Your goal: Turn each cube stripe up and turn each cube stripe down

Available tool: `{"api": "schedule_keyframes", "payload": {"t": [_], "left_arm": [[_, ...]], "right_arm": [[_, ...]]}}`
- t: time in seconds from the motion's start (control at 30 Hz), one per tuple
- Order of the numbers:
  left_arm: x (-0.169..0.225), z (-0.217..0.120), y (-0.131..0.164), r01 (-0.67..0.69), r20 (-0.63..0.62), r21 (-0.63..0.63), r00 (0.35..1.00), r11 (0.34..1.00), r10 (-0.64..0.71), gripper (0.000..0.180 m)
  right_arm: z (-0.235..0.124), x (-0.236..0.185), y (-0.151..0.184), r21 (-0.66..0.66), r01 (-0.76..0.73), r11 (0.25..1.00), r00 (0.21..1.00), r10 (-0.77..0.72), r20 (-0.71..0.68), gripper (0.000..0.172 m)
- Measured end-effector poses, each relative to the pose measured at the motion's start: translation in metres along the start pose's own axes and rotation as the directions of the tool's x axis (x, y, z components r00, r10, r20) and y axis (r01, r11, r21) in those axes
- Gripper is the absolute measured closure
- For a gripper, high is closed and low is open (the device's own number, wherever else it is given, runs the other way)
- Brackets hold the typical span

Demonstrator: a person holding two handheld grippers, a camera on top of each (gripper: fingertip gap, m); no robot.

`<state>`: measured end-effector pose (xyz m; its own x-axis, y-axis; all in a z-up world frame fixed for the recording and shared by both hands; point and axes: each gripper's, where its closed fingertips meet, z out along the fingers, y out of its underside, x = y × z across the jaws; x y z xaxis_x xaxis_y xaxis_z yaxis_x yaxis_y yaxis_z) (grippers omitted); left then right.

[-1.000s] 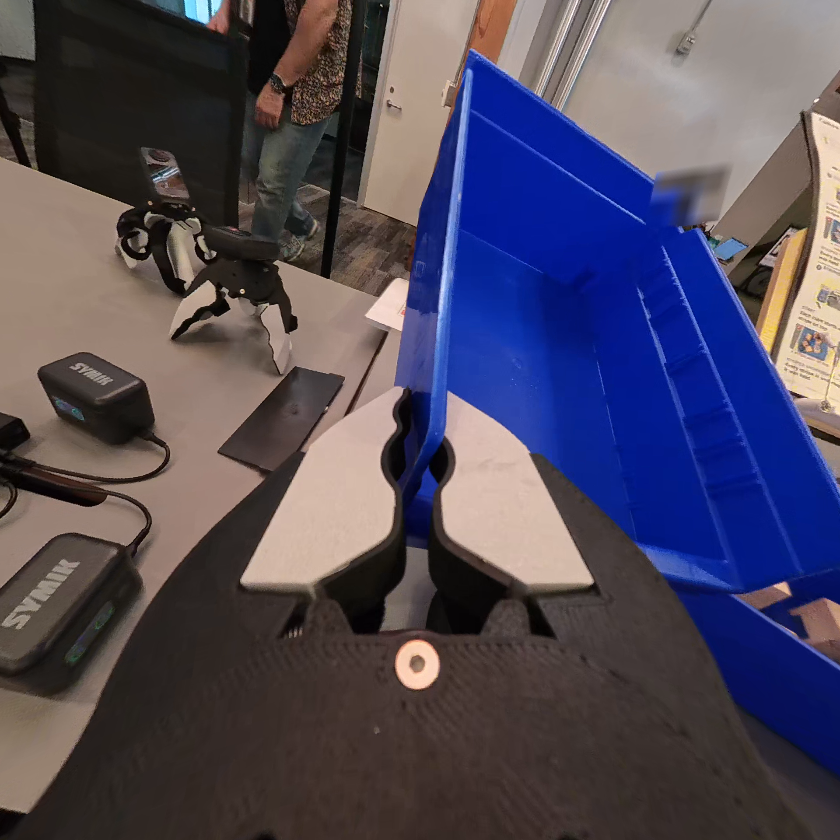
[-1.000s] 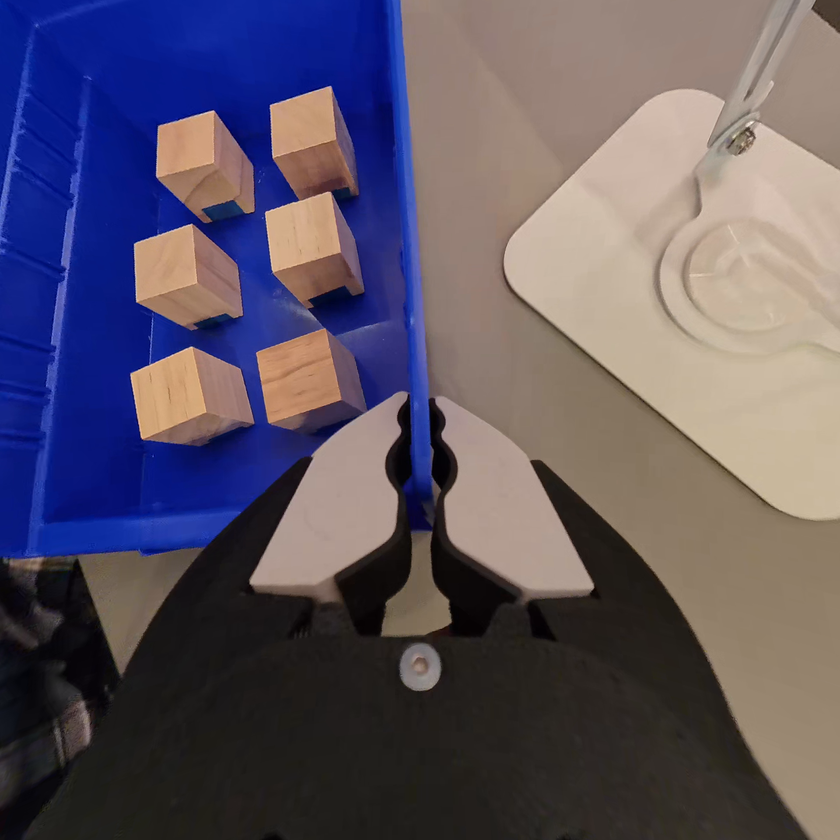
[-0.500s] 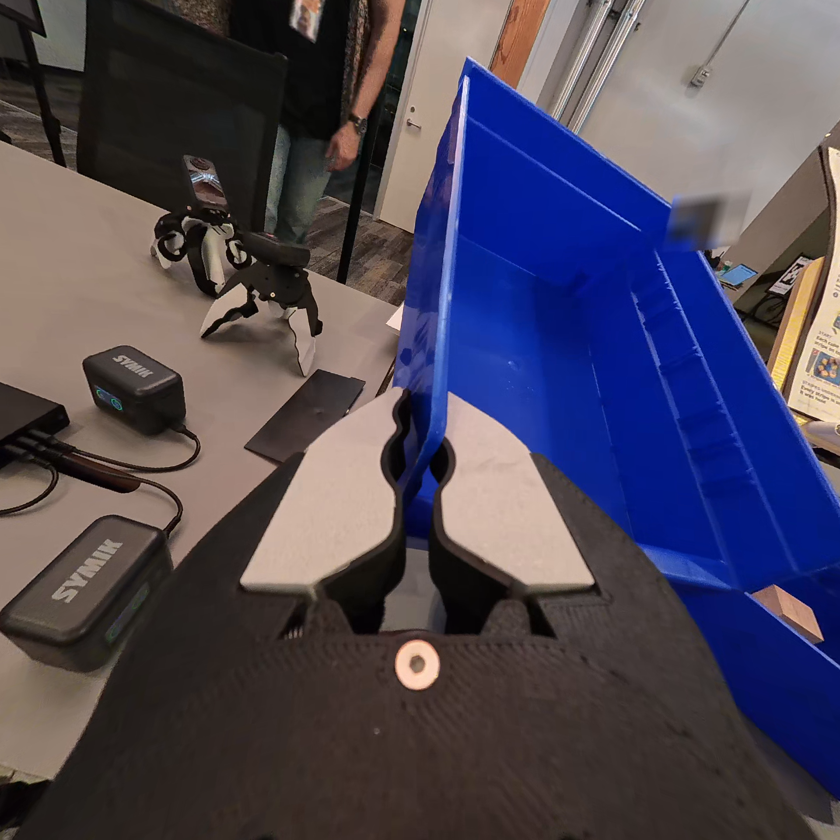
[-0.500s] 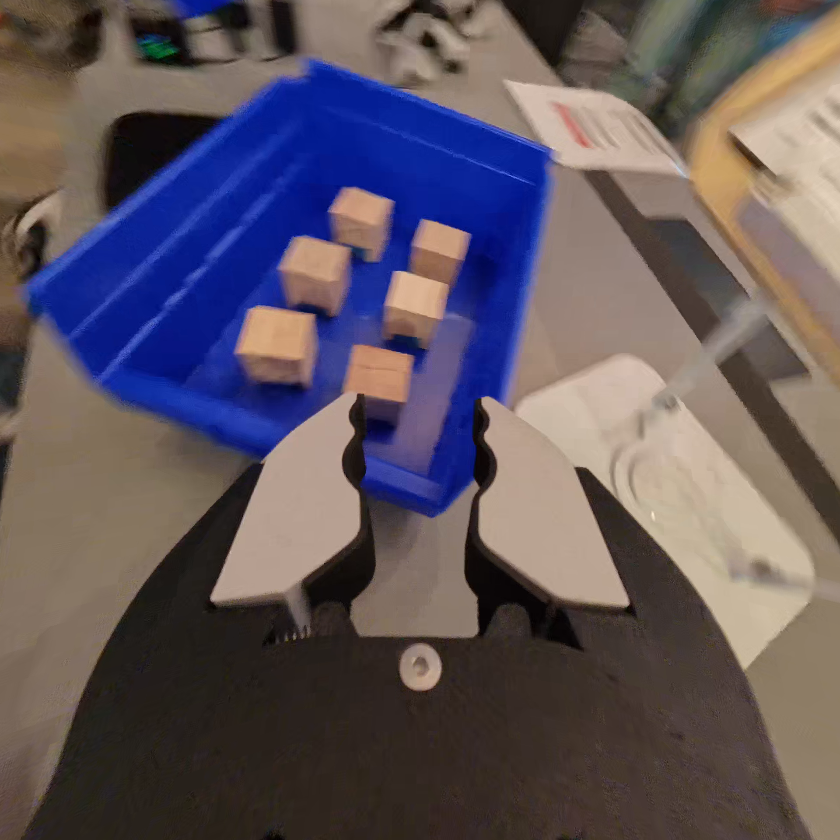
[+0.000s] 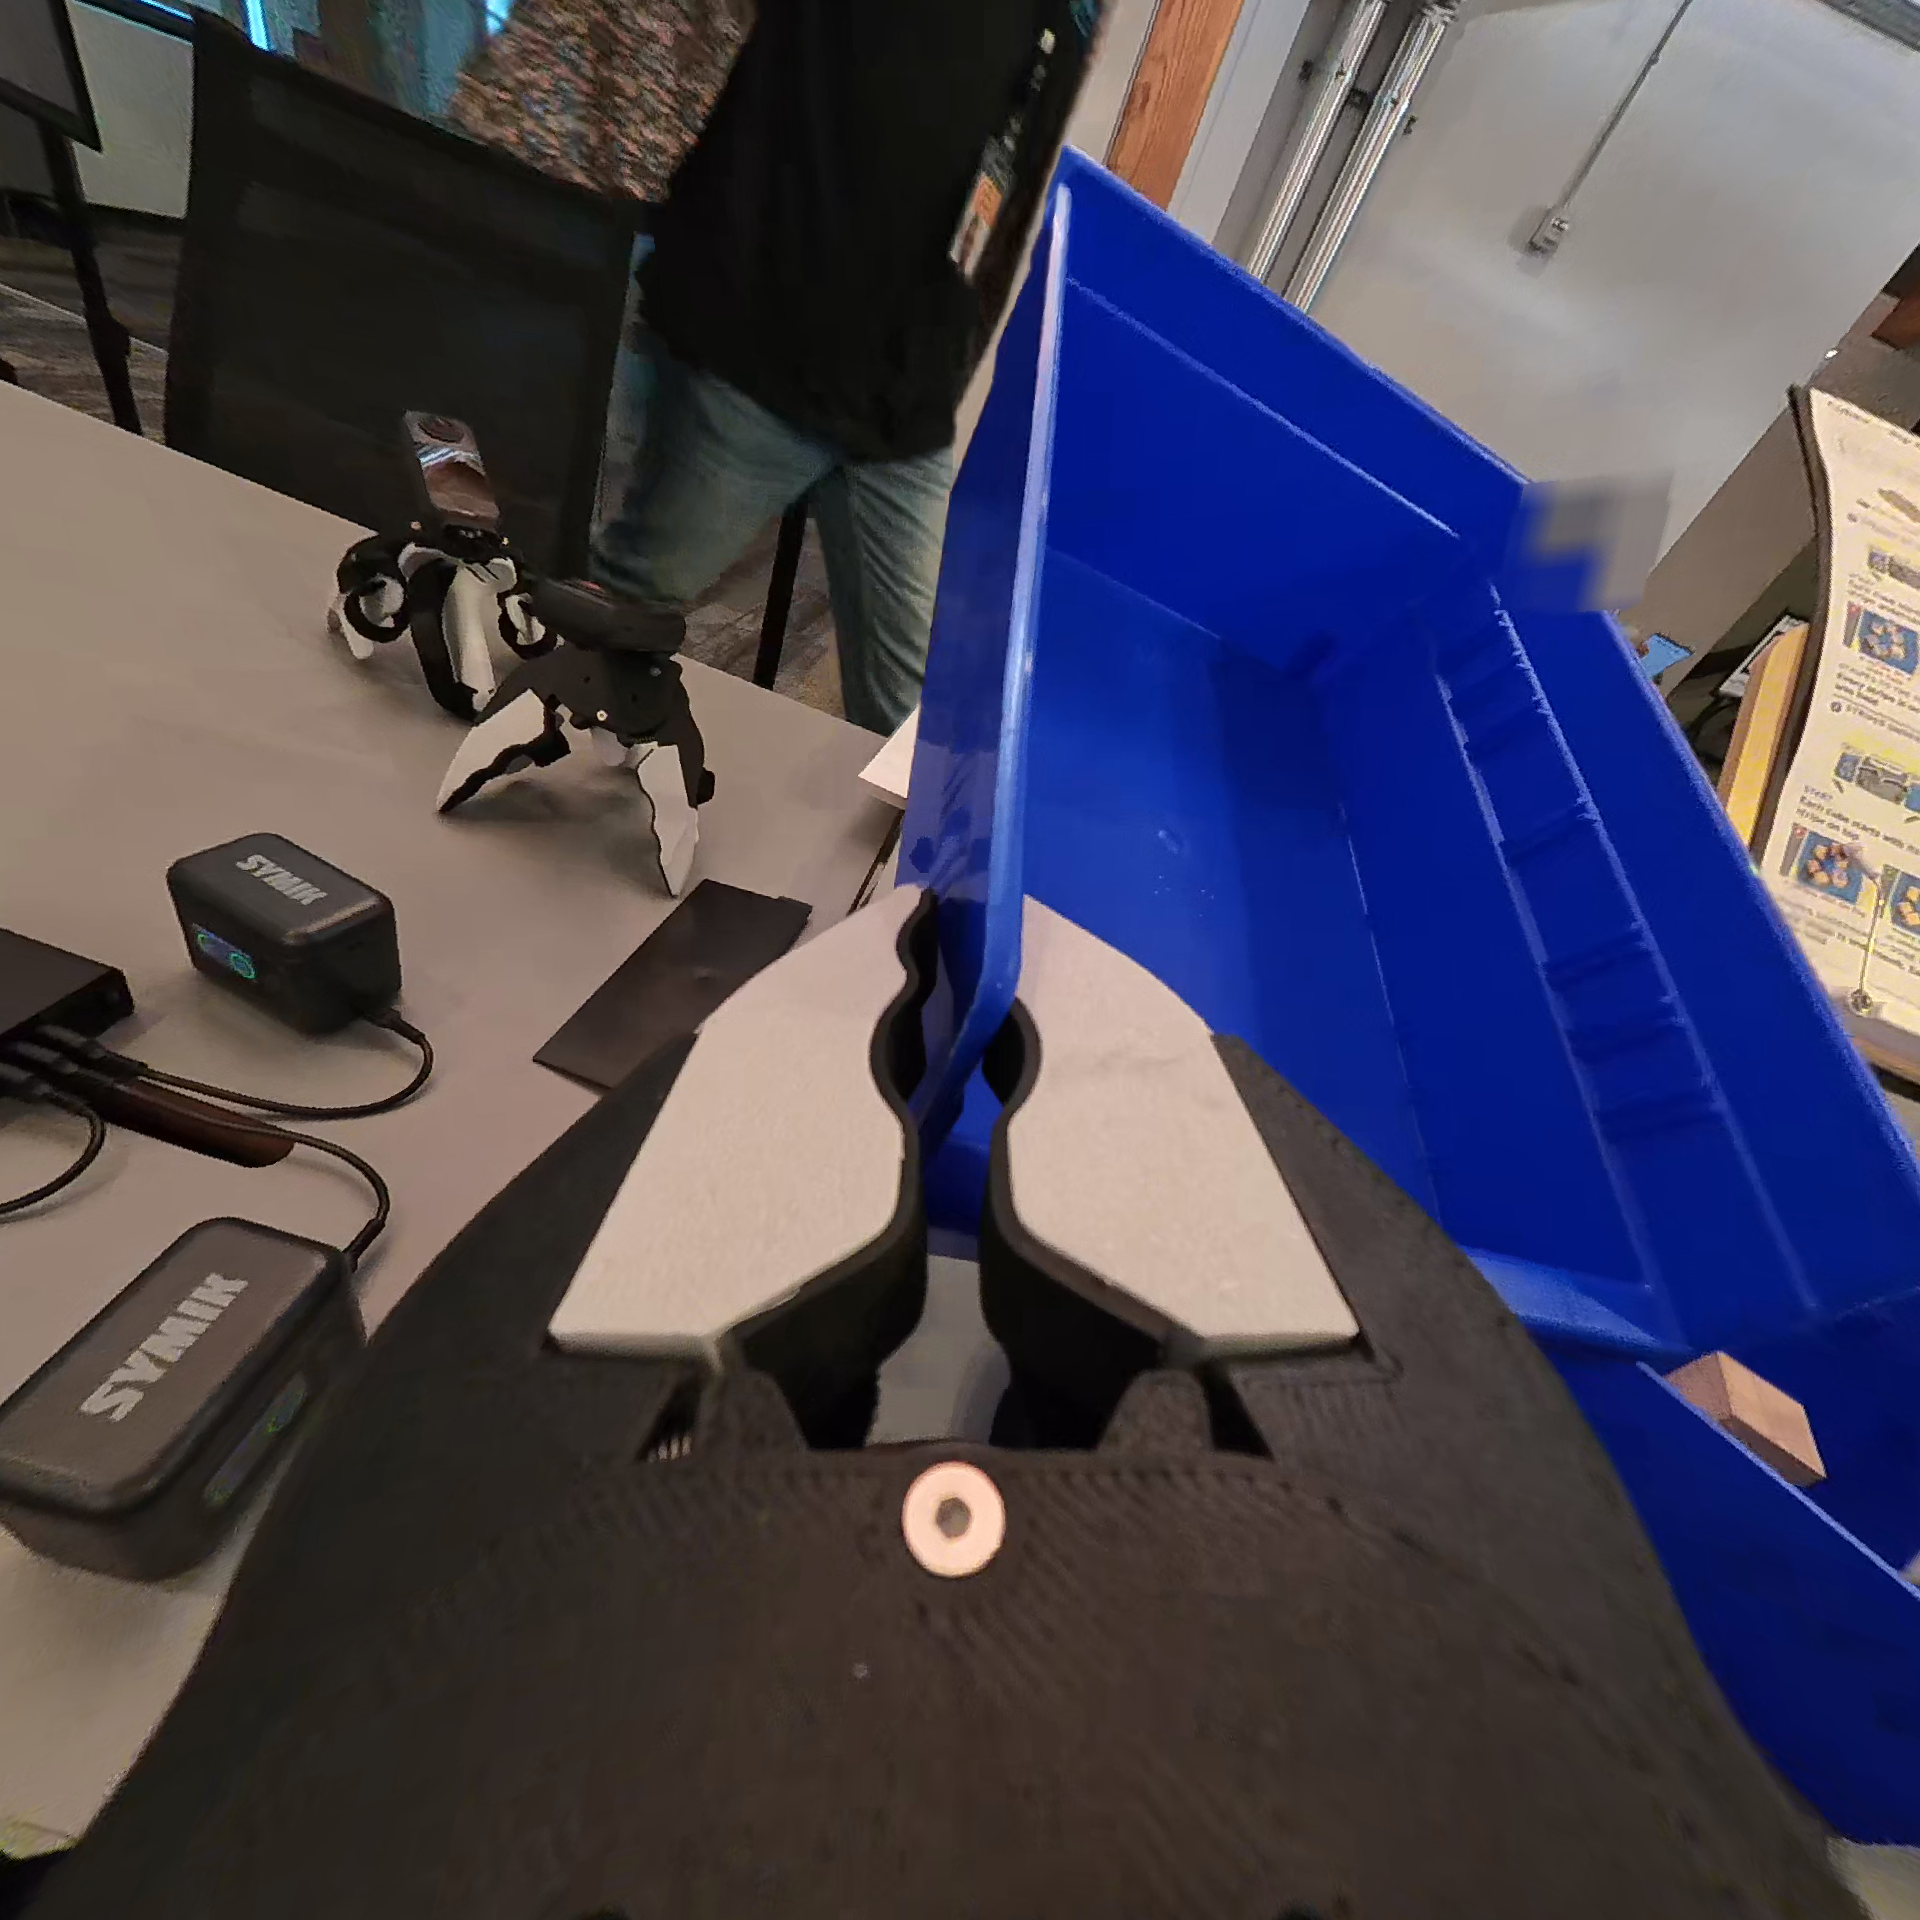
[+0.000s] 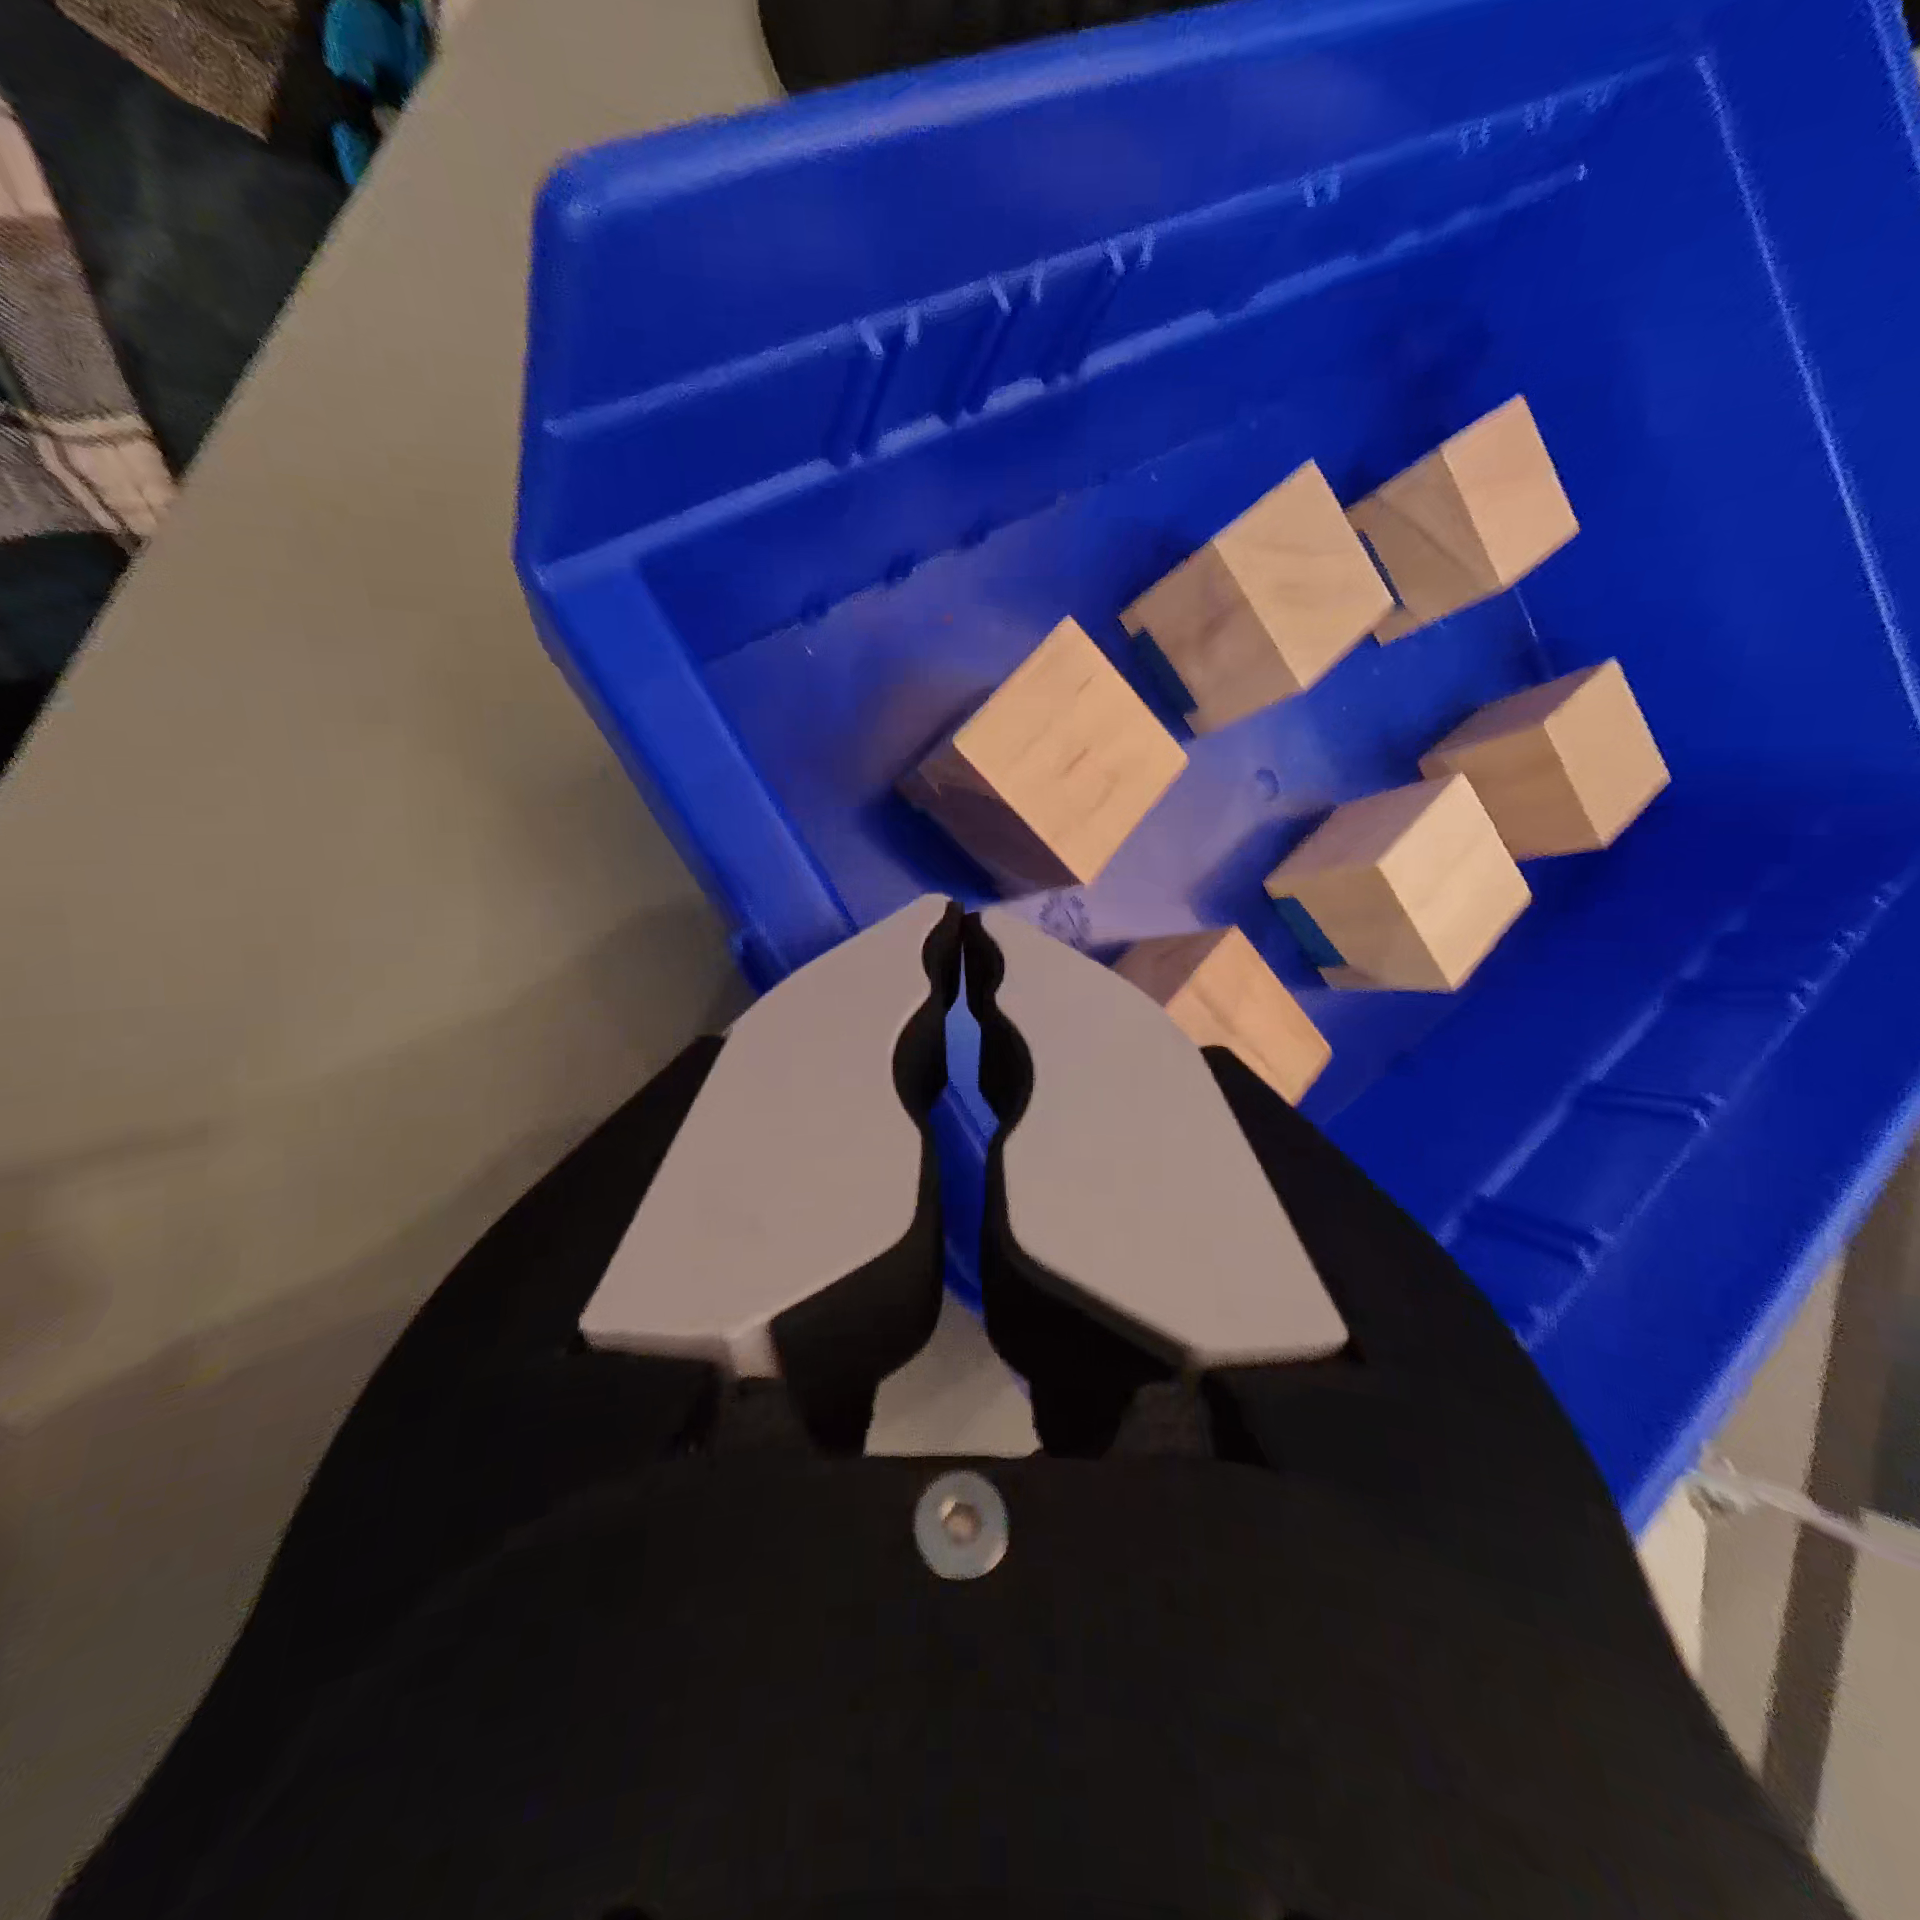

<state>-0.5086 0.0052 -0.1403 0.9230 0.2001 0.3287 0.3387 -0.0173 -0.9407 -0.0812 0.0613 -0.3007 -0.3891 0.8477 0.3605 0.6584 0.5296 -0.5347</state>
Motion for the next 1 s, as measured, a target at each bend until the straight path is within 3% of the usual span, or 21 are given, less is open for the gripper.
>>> {"api": "schedule_keyframes", "payload": {"t": [0.1, 0.2, 0.27, 0.4, 0.5, 0.67, 1.0], "left_arm": [[-0.003, 0.0, -0.001, 0.017, -0.006, 0.006, 1.0, 1.0, -0.017, 0.174], [-0.006, -0.001, -0.001, 0.026, -0.008, 0.01, 1.0, 1.0, -0.025, 0.174], [-0.009, -0.001, -0.002, 0.03, -0.007, 0.014, 1.0, 0.999, -0.029, 0.174], [-0.016, -0.006, -0.005, 0.038, -0.004, 0.025, 0.999, 0.999, -0.038, 0.174], [-0.019, -0.006, -0.006, 0.053, -0.006, 0.038, 0.999, 0.998, -0.053, 0.174], [-0.019, -0.004, -0.002, 0.059, -0.007, 0.031, 0.998, 0.998, -0.059, 0.174], [-0.021, -0.008, -0.008, 0.065, 0.009, 0.051, 0.998, 0.997, -0.065, 0.174]], "right_arm": [[0.0, 0.003, -0.014, 0.04, -0.007, 0.999, 1.0, 0.006, 0.017, 0.135], [0.003, 0.001, -0.017, 0.021, 0.069, 0.997, 0.997, -0.07, 0.037, 0.143], [-0.002, -0.001, -0.022, 0.04, 0.087, 0.995, 0.994, -0.09, 0.058, 0.127], [-0.012, -0.012, -0.009, 0.012, 0.085, 0.996, 0.984, -0.086, 0.155, 0.117], [-0.001, -0.02, 0.008, -0.062, 0.113, 0.992, 0.974, -0.098, 0.202, 0.129], [0.019, -0.028, 0.004, -0.066, 0.132, 0.989, 0.965, -0.113, 0.237, 0.143], [0.068, 0.033, -0.024, -0.154, -0.121, 0.981, 0.987, 0.135, 0.086, 0.144]]}}
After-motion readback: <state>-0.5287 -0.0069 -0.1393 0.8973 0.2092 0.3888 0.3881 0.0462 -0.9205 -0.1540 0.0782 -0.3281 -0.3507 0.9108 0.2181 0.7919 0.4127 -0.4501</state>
